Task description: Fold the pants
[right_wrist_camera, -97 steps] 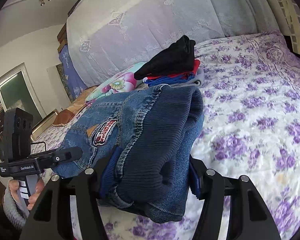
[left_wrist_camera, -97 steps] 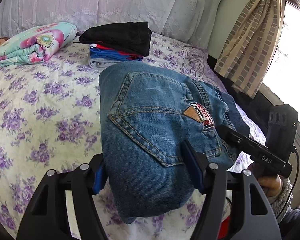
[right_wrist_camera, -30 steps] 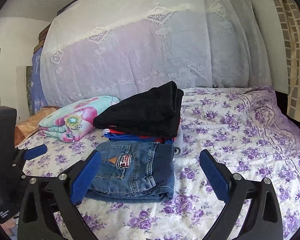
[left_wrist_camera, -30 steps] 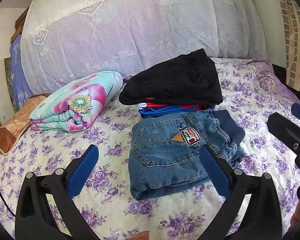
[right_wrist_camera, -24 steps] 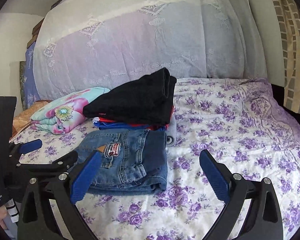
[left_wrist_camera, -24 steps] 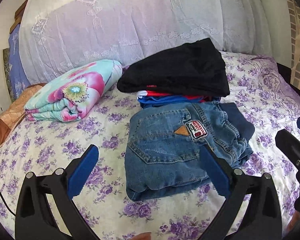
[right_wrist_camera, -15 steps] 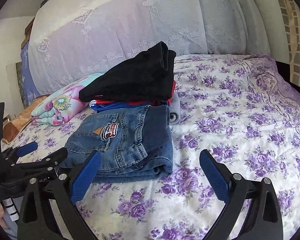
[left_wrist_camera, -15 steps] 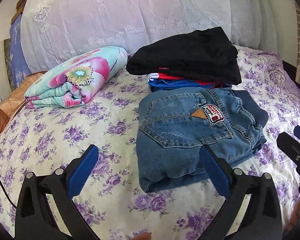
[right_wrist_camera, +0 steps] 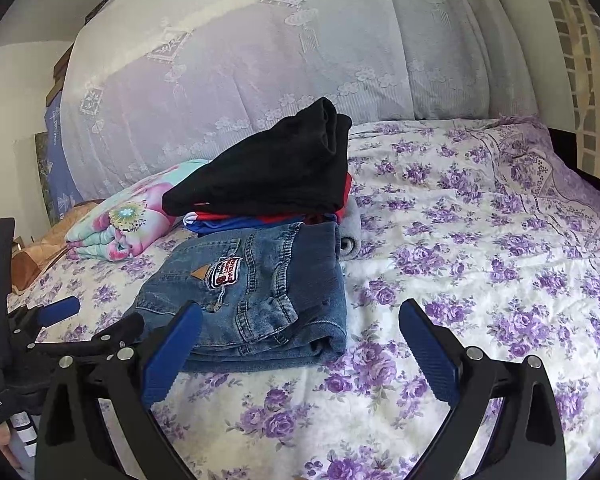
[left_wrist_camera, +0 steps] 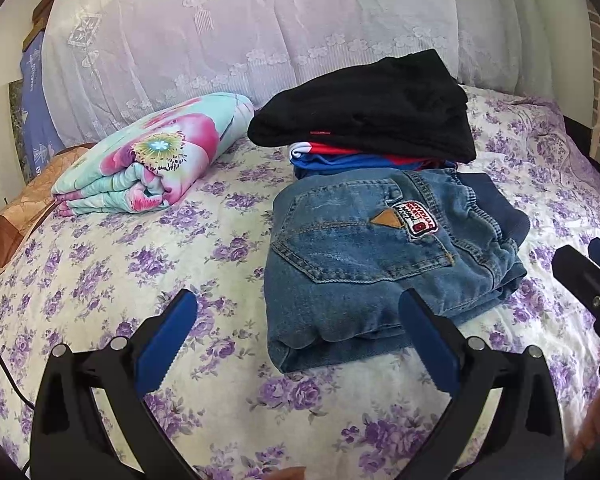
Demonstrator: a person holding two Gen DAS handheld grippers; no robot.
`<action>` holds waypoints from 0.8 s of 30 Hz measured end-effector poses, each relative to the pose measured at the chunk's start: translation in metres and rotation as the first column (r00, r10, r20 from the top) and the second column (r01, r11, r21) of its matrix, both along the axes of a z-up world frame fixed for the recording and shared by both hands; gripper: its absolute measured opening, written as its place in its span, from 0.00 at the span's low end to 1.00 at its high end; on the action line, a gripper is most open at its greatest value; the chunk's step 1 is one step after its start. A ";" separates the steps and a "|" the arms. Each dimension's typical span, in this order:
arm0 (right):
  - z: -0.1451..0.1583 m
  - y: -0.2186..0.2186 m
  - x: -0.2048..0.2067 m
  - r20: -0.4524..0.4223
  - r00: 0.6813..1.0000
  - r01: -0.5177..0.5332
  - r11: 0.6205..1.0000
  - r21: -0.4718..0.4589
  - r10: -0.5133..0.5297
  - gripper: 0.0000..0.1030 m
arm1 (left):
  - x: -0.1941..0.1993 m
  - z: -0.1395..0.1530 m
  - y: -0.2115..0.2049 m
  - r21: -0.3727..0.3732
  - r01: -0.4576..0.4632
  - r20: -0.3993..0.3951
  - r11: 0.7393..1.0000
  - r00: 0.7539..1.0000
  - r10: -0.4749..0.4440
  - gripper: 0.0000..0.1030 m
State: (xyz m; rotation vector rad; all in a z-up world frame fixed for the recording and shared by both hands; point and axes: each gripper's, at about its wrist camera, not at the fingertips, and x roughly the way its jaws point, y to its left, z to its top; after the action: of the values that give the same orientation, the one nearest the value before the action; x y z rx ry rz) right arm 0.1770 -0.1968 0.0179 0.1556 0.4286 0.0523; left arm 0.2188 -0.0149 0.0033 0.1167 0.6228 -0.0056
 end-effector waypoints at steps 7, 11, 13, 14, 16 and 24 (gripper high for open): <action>0.000 0.003 -0.001 0.002 1.000 -0.003 1.000 -0.010 0.003 0.96 | 0.000 0.000 0.000 0.001 -0.005 -0.005 1.000 1.000 0.005 0.96; 0.000 0.003 -0.001 0.001 1.000 -0.005 1.000 -0.010 0.005 0.96 | -0.001 0.000 0.002 -0.015 -0.001 -0.001 1.000 1.000 0.001 0.96; -0.001 0.003 -0.001 -0.001 1.000 -0.006 1.000 -0.011 0.006 0.96 | -0.003 0.001 0.003 -0.020 -0.007 0.019 1.000 1.000 0.008 0.96; -0.001 0.003 -0.001 -0.001 1.000 -0.007 1.000 -0.011 0.007 0.96 | -0.004 0.002 0.002 -0.015 -0.009 0.028 1.000 1.000 0.010 0.96; -0.001 0.003 -0.001 -0.001 1.000 -0.006 1.000 -0.011 0.006 0.96 | -0.005 0.003 0.000 -0.012 -0.001 0.029 1.000 1.000 0.002 0.96; -0.001 0.003 -0.001 -0.003 1.000 -0.007 1.000 -0.010 0.007 0.96 | -0.002 0.002 -0.001 -0.006 0.003 0.004 1.000 1.000 -0.003 0.96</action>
State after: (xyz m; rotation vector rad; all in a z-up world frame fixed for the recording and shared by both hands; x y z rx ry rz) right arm 0.1760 -0.1933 0.0171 0.1440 0.4324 0.0563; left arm 0.2170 -0.0161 0.0057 0.1120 0.6181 -0.0099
